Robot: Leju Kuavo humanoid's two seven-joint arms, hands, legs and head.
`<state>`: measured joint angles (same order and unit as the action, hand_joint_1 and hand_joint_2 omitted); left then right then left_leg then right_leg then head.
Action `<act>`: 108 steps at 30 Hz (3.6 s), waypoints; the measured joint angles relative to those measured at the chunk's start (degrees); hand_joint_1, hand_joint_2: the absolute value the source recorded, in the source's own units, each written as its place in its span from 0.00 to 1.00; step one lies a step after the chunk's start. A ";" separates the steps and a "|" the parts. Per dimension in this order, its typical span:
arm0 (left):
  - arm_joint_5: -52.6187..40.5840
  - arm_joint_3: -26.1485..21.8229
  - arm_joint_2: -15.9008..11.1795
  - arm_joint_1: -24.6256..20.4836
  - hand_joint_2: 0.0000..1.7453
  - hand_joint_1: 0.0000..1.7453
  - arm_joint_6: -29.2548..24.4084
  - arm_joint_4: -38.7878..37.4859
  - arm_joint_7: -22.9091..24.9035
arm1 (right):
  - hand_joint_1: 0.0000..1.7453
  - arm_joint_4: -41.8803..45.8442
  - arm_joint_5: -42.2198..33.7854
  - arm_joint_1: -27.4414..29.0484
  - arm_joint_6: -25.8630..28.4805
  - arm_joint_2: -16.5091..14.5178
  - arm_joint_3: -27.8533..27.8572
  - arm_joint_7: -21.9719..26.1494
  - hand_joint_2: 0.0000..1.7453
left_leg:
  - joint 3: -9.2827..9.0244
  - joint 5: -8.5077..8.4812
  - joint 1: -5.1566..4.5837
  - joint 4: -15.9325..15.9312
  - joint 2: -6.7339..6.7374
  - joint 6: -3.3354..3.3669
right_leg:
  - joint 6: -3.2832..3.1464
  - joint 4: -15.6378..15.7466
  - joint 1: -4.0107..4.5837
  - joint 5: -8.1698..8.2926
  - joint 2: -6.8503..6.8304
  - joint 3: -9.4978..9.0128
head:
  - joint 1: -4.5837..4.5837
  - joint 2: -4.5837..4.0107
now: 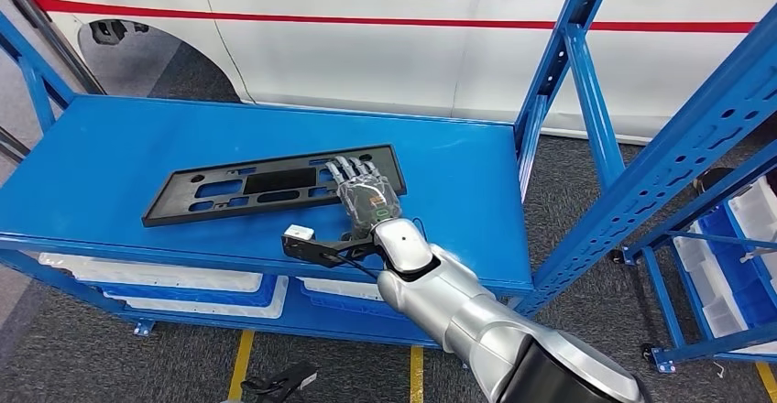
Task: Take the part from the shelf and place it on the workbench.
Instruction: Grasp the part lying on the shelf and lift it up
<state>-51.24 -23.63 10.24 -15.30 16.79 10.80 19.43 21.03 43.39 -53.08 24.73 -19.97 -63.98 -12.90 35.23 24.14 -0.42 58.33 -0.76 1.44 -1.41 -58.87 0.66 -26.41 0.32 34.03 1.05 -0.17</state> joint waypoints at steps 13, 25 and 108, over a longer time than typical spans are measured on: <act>-0.97 0.81 0.47 -0.30 0.00 0.00 1.03 0.05 -0.99 | 0.00 1.66 0.07 0.27 -0.33 -0.21 -0.02 -0.64 0.50 | 0.02 0.02 -0.03 0.06 0.00 0.02 | 0.02 0.05 -0.05 0.01 0.00 0.00 | -0.01 0.00; -0.86 1.16 0.53 -0.76 0.00 0.00 1.17 0.24 -1.43 | 0.00 1.38 0.63 0.25 -0.08 -0.22 -0.04 -0.76 0.00 | -0.22 0.25 -0.27 -0.25 0.01 1.14 | 0.93 -0.68 -0.33 0.23 -0.02 -0.01 | -0.01 0.00; 6.07 -4.91 2.06 -1.87 0.00 0.00 -2.84 0.48 0.73 | 1.00 5.18 -4.46 2.56 -5.71 -0.90 -4.93 1.05 1.00 | 2.72 -2.27 0.56 -0.04 0.31 -0.41 | 0.93 0.85 -0.82 -2.62 -0.12 -3.08 | -0.02 0.00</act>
<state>-45.18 -28.54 12.30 -17.16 13.95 11.28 20.15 26.21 38.93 -50.52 19.02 -20.87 -68.90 -11.85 37.95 21.87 0.14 58.29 -0.45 1.03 -0.48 -58.02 -0.16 -29.03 0.20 30.95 1.04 -0.17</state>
